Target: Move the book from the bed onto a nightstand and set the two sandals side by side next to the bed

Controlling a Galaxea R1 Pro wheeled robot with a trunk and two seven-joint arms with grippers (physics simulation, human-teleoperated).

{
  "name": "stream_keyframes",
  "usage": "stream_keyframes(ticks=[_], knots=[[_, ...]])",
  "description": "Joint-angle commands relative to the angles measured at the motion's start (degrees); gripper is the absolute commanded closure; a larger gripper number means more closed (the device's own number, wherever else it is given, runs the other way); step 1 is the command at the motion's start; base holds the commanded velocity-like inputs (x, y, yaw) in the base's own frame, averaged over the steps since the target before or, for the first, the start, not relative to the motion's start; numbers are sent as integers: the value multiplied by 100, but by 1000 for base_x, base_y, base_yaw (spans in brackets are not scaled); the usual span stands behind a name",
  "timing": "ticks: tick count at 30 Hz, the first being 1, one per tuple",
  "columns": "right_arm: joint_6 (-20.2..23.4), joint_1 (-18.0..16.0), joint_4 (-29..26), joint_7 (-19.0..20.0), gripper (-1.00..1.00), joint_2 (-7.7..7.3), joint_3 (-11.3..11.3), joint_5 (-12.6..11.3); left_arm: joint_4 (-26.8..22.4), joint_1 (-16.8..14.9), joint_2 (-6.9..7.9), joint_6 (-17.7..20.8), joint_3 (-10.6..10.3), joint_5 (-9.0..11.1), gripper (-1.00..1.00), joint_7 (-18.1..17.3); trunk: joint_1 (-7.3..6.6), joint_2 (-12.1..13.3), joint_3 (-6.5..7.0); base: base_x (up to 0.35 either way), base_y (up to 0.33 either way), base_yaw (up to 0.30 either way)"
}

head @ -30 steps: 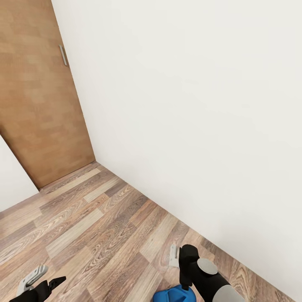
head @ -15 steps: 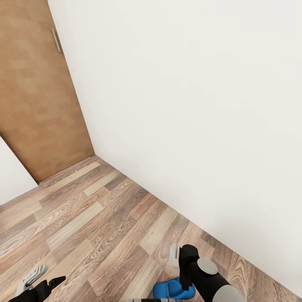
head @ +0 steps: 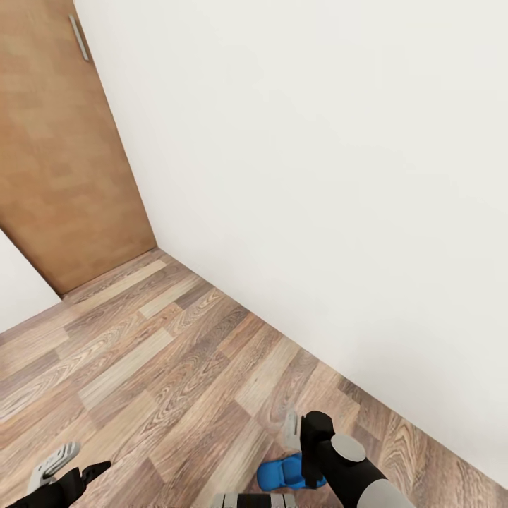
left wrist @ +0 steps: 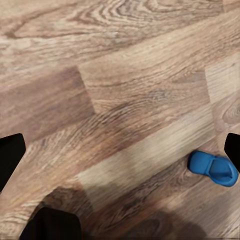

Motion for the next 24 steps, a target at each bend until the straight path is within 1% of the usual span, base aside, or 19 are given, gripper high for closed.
stream_keyframes(ticks=[1, 4, 19, 23, 24], knots=[[14, -4, -7, 39, -100, -1, 12, 37, -16, 0, -1, 52, 7, -19, -100, -34, 2, -3, -27, 0, 0, 0], [9, -3, -8, 37, -100, -2, 8, 32, -45, 0, 1, 136, 7, -19, -100, -54, 9, -7, -93, 0, 0, 0], [-4, -4, -4, 21, -100, -3, -14, 3, -103, 0, -3, 192, -12, -19, -100, -125, 9, -7, -93, 0, 0, 0], [-62, -5, -3, 20, -100, -3, -15, -2, -240, 0, 0, 209, -49, -19, -100, -266, 9, -7, -93, 0, 0, 0], [-117, -5, -2, 19, -100, -3, -17, -3, -329, 0, -2, 230, -63, -21, -100, -401, 9, -7, -93, 0, 0, 0]])
